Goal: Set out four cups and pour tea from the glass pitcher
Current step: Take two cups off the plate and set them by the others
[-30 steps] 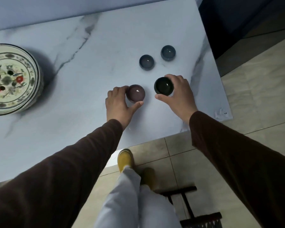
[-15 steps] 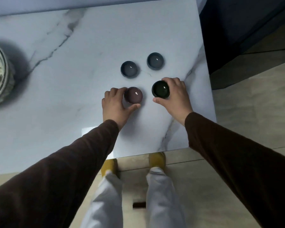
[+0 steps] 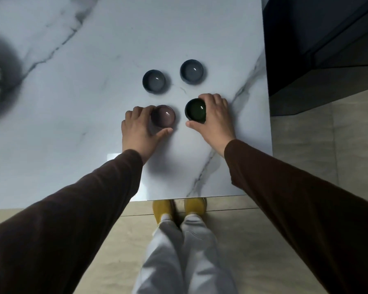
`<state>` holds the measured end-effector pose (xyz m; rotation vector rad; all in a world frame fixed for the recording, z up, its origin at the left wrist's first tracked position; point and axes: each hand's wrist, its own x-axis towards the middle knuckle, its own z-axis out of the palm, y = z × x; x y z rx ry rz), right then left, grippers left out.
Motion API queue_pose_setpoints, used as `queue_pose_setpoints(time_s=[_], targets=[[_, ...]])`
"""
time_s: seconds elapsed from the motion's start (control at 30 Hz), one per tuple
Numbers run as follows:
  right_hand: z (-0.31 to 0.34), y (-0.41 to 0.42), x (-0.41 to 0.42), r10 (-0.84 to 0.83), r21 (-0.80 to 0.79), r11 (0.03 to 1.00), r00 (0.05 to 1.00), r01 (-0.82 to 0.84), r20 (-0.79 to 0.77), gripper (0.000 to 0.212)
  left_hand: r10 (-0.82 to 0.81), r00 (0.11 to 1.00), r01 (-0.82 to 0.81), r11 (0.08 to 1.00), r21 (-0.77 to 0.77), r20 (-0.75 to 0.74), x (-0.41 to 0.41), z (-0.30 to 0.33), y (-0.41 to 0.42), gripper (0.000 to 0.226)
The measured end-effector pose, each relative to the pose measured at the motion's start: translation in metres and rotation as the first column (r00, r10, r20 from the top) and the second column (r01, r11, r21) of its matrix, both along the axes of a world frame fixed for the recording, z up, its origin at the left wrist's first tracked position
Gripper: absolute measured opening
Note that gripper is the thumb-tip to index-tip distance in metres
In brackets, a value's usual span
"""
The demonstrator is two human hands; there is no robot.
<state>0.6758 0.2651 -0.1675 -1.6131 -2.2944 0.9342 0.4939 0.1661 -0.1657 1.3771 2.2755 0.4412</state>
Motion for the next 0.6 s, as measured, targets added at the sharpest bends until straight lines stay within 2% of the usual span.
queue_pose_setpoints(time_s=[0.17, 0.33, 0.4, 0.6], targets=[[0.001, 0.000, 0.000, -0.002, 0.004, 1.000, 0.999, 0.002, 0.037, 0.072, -0.003, 1.000, 0.002, 1.000, -0.016, -0.024, 0.001, 0.000, -0.002, 0.068], [0.012, -0.005, 0.001, 0.025, 0.014, 1.000, 0.993, -0.026, 0.112, 0.086, -0.008, 1.000, 0.005, 0.998, -0.070, -0.029, 0.000, 0.008, -0.007, 0.088], [0.024, -0.008, 0.000, 0.024, 0.084, 0.996, 0.993, -0.034, 0.113, 0.077, 0.003, 1.000, -0.004, 0.998, -0.057, -0.027, -0.005, 0.015, -0.013, 0.087], [0.064, -0.026, -0.028, 0.116, 0.201, 0.970, 0.988, -0.135, 0.104, 0.052, 0.056, 0.998, -0.056, 0.998, -0.014, -0.040, -0.039, 0.044, -0.048, 0.063]])
